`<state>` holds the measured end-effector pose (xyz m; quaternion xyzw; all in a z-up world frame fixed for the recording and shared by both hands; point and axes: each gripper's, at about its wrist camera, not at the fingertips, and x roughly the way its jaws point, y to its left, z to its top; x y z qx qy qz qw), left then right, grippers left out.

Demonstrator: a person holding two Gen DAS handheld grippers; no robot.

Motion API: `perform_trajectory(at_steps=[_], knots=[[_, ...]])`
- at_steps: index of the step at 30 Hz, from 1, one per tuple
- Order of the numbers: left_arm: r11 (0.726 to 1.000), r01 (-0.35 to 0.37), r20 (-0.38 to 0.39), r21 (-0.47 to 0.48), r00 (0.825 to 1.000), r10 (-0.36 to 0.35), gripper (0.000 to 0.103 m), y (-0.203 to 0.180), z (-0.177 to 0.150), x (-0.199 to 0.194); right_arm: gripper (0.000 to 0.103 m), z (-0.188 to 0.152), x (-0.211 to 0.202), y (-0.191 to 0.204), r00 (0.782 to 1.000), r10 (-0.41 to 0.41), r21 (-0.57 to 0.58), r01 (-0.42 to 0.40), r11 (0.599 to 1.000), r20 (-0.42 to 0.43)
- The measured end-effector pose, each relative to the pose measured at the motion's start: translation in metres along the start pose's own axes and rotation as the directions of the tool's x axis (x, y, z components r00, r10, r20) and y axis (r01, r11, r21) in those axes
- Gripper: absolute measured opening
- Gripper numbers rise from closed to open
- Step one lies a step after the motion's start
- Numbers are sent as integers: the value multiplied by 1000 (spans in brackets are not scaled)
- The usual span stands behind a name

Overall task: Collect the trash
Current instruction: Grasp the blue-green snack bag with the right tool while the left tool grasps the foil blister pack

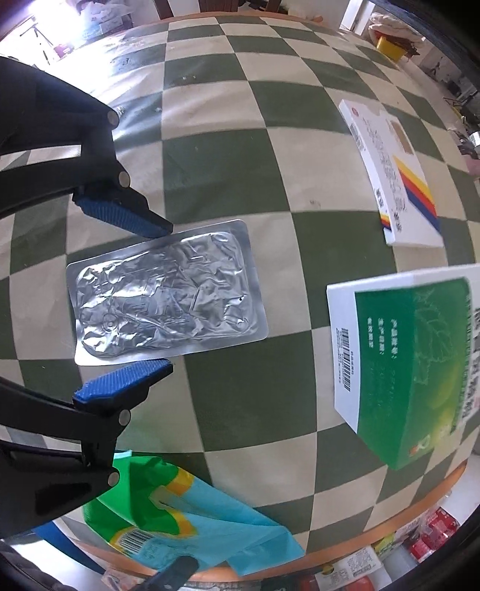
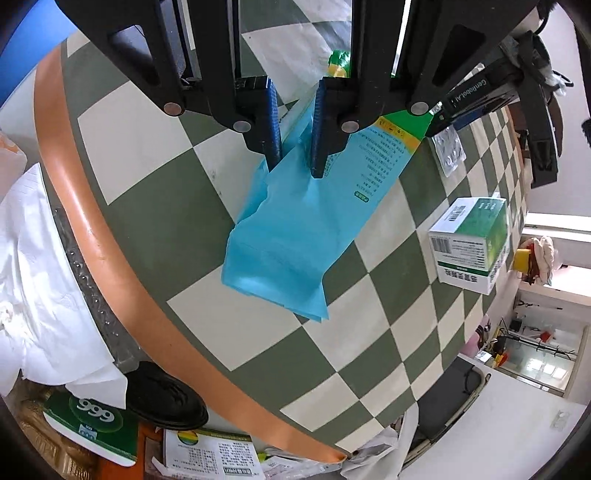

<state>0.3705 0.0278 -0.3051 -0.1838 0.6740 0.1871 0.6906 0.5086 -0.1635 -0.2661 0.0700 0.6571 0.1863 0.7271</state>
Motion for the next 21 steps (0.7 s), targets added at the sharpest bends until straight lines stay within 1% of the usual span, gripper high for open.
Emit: perform_trajectory(at_steps=[2, 3, 6, 9, 11, 16, 18, 19, 20, 21], knots=[[1000, 2, 13, 6, 1000, -3, 64, -2, -6, -8, 16, 0, -1, 7, 1000, 4, -14, -4, 1000, 9], [1000, 4, 24, 6, 1000, -4, 64, 0, -10, -13, 16, -3, -14, 1, 1000, 7, -20, -6, 1000, 13], [1000, 10, 47, 6, 999, -10, 64, 5, -16, -24, 15, -13, -30, 2, 1000, 21, -37, -20, 999, 17], [1000, 23, 77, -1, 997, -22, 64, 17, -31, -36, 15, -23, -39, 8, 999, 33, -65, -32, 997, 17], [1000, 29, 96, -5, 995, -28, 64, 24, -48, -44, 15, -30, -47, 12, 999, 43, -81, -41, 996, 17], [998, 52, 142, -17, 989, -49, 64, 49, -74, -70, 15, -62, -59, 32, 997, 71, -134, -69, 989, 9], [998, 58, 158, -22, 986, -53, 64, 64, -88, -77, 15, -79, -63, 41, 997, 81, -152, -79, 985, 5], [998, 62, 170, -24, 984, -57, 64, 68, -102, -82, 15, -87, -65, 43, 997, 83, -161, -82, 984, 5], [998, 63, 177, -26, 983, -58, 64, 83, -98, -94, 15, -95, -67, 47, 996, 86, -168, -84, 982, 4], [998, 65, 187, -28, 981, -59, 64, 93, -106, -95, 15, -106, -69, 51, 996, 91, -176, -90, 980, 1]])
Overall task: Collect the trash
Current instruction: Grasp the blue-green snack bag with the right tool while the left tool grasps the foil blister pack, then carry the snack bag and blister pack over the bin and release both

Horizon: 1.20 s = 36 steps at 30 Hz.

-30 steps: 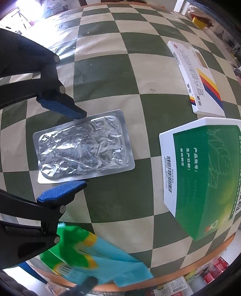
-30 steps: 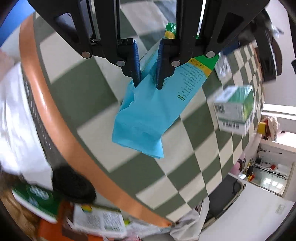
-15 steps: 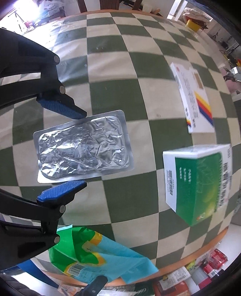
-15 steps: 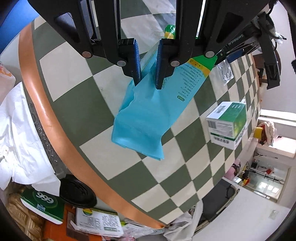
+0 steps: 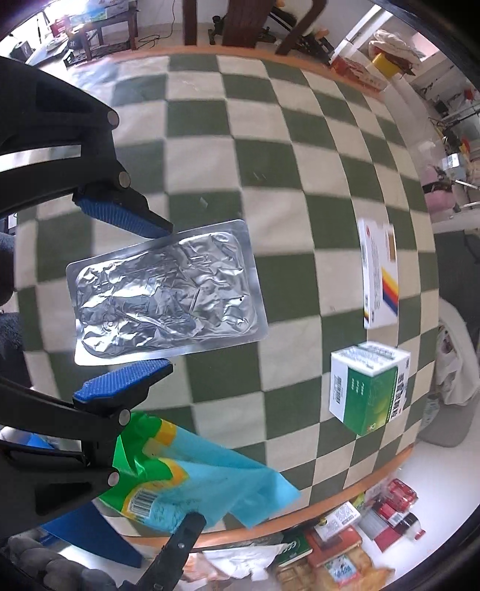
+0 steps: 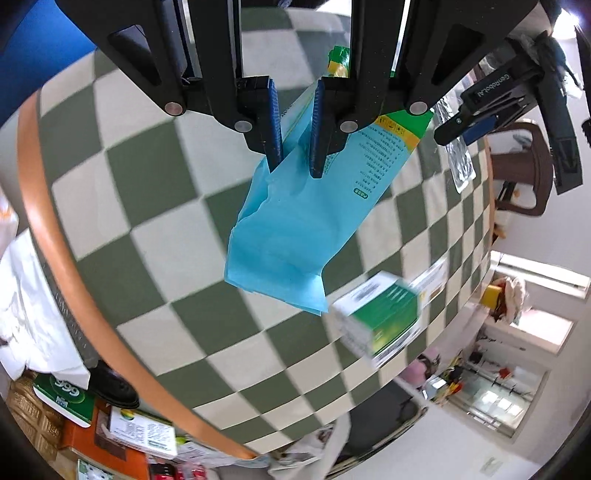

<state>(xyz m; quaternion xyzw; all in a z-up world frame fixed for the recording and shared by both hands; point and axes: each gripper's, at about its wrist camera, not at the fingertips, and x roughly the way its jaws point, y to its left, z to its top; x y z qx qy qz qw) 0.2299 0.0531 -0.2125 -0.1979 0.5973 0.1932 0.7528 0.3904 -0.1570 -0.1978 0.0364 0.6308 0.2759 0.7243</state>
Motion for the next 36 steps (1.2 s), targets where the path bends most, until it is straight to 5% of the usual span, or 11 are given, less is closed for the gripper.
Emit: perform_trajectory(at_steps=[10, 19, 27, 36], knots=[[1000, 22, 57, 6, 998, -22, 64, 81, -130, -34, 15, -144, -23, 58, 1000, 2, -58, 0, 998, 31], [998, 51, -70, -47, 996, -54, 64, 160, -261, -19, 14, -322, -2, 87, 995, -34, -50, 29, 998, -95], [990, 39, -193, -136, 979, -65, 64, 199, -326, 60, 14, -427, 82, 70, 959, -95, -67, 80, 995, -266], [980, 65, -281, -187, 953, -117, 65, 191, -355, 223, 14, -468, 251, 15, 941, -138, -21, 138, 990, -308]])
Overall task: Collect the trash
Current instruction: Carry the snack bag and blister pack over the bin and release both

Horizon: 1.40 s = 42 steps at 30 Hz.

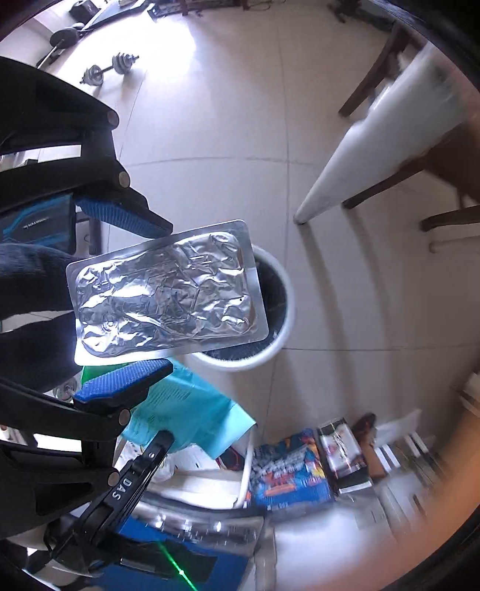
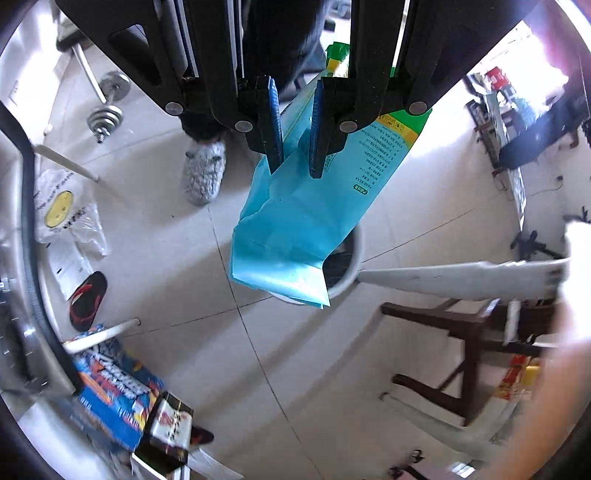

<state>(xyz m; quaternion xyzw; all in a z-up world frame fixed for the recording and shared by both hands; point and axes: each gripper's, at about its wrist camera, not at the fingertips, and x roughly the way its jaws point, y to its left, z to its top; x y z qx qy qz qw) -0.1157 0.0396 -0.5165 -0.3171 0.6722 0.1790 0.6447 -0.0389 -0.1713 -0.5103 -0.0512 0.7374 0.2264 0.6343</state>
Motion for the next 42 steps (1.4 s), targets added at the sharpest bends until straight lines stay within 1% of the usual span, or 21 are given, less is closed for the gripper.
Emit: perform_trajectory(at_steps=[2, 4, 7, 8, 9, 10, 11, 12, 13, 14, 15, 16, 18, 20, 25, 28, 32, 36, 42], knots=[[1000, 4, -20, -9, 1000, -4, 65, 0, 11, 42, 14, 12, 45, -9, 1000, -7, 10, 7, 1000, -9], [999, 44, -48, -14, 998, -44, 65, 4, 22, 77, 15, 26, 88, -15, 1000, -8, 3, 8, 1000, -22], [998, 42, -99, -40, 994, -46, 66, 10, 36, 124, 16, 40, 144, -20, 999, -11, -20, 10, 1000, -44], [998, 41, -108, -47, 993, -46, 69, 12, 39, 137, 17, 44, 159, -21, 998, -9, -27, 7, 1000, -60], [998, 33, -108, -49, 993, -38, 76, 14, 42, 147, 19, 48, 175, -22, 997, -8, -26, 6, 1000, -73], [999, 23, -103, -49, 994, -28, 80, 16, 43, 147, 22, 50, 187, -23, 997, -5, -24, 4, 1000, -78], [999, 3, -91, -46, 996, -7, 85, 18, 43, 151, 38, 52, 199, -24, 996, -9, -29, 6, 1000, -87], [999, -12, -81, -47, 997, 8, 86, 21, 42, 151, 60, 54, 206, -25, 996, -16, -37, 13, 999, -89], [999, -20, -73, -49, 997, 17, 86, 24, 40, 149, 70, 54, 209, -27, 996, -22, -41, 19, 999, -82], [998, -31, -63, -56, 998, 27, 87, 29, 38, 146, 83, 53, 210, -28, 997, -24, -47, 21, 999, -78], [997, -47, -53, -59, 998, 44, 96, 31, 36, 143, 89, 53, 210, -28, 997, -29, -61, 24, 998, -76], [997, -61, -47, -57, 997, 58, 102, 34, 33, 142, 90, 52, 209, -27, 996, -44, -74, 39, 996, -72], [995, -93, -38, -43, 995, 91, 103, 38, 29, 140, 103, 50, 206, -23, 993, -99, -111, 92, 990, -62], [991, -129, -31, -27, 991, 129, 103, 38, 24, 139, 103, 47, 202, -21, 988, -147, -152, 139, 979, -47], [987, -163, -24, -15, 986, 162, 103, 39, 11, 126, 103, 39, 188, -9, 976, -219, -226, 211, 951, -7], [985, -172, -14, -22, 985, 172, 103, 37, 1, 114, 103, 36, 179, -5, 973, -230, -236, 224, 946, 2], [984, -177, 3, -29, 984, 177, 103, 31, -11, 95, 103, 30, 158, -1, 974, -225, -227, 222, 948, 12], [983, -181, 13, -33, 983, 181, 103, 24, -24, 74, 103, 22, 128, 3, 974, -225, -225, 228, 947, 40], [984, -176, 26, -37, 984, 177, 103, 14, -48, 30, 103, 5, 78, 12, 974, -220, -238, 228, 944, 63]])
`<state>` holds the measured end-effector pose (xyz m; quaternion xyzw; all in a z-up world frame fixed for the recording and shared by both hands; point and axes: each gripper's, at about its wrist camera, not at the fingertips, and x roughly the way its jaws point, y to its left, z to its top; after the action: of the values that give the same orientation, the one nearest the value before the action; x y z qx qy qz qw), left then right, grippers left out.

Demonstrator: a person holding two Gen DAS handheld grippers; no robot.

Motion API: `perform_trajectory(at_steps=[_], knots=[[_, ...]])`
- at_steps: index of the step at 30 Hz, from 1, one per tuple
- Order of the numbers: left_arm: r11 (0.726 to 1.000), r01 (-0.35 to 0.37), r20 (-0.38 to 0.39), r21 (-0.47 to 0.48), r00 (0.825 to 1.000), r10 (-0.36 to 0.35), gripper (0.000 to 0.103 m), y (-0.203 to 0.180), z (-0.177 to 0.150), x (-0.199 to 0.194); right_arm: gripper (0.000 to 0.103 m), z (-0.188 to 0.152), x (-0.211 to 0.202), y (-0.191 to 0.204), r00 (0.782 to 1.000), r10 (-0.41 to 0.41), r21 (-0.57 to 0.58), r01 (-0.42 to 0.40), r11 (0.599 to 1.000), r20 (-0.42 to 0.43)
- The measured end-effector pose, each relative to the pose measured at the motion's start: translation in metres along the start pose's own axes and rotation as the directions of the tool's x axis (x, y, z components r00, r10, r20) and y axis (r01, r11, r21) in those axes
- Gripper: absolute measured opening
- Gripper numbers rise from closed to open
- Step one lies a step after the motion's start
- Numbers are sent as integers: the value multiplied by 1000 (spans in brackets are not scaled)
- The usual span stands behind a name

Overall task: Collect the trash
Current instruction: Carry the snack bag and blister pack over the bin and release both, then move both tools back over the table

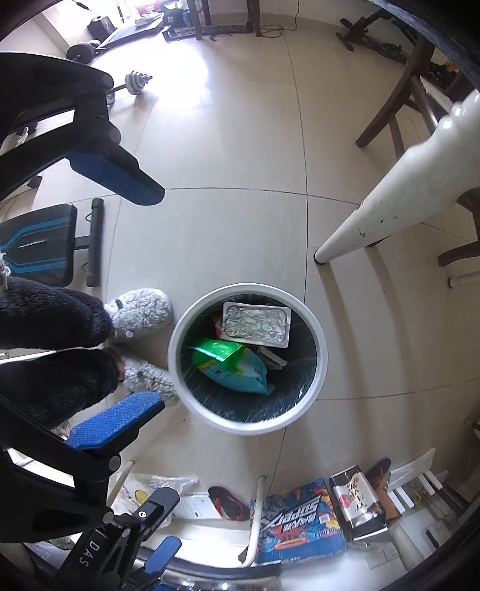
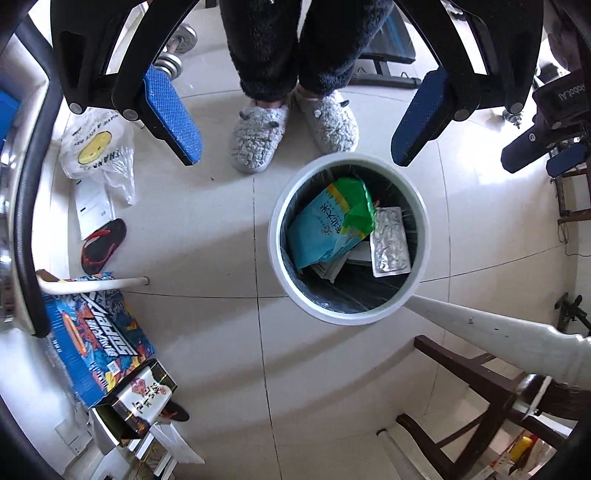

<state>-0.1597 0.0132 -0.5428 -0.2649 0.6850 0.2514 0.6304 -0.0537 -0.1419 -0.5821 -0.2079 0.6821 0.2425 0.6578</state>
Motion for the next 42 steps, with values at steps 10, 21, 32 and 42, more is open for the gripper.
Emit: perform_trajectory(at_steps=[10, 21, 32, 42], knots=[[1000, 11, 25, -7, 1000, -11, 103, 1, -36, -98, 103, -26, -116, 7, 999, 32, -6, -31, 999, 37], [999, 38, 104, 14, 994, -39, 103, 0, -66, -221, 103, -54, -272, 19, 994, 72, -37, -69, 997, 77], [998, 26, 301, 52, 953, -40, 103, -7, -26, -319, 103, -39, -401, 23, 965, 143, 18, -150, 989, 219], [997, -54, 468, 61, 883, 19, 103, -49, 113, -392, 103, 82, -473, -21, 928, 122, 112, -172, 979, 351]])
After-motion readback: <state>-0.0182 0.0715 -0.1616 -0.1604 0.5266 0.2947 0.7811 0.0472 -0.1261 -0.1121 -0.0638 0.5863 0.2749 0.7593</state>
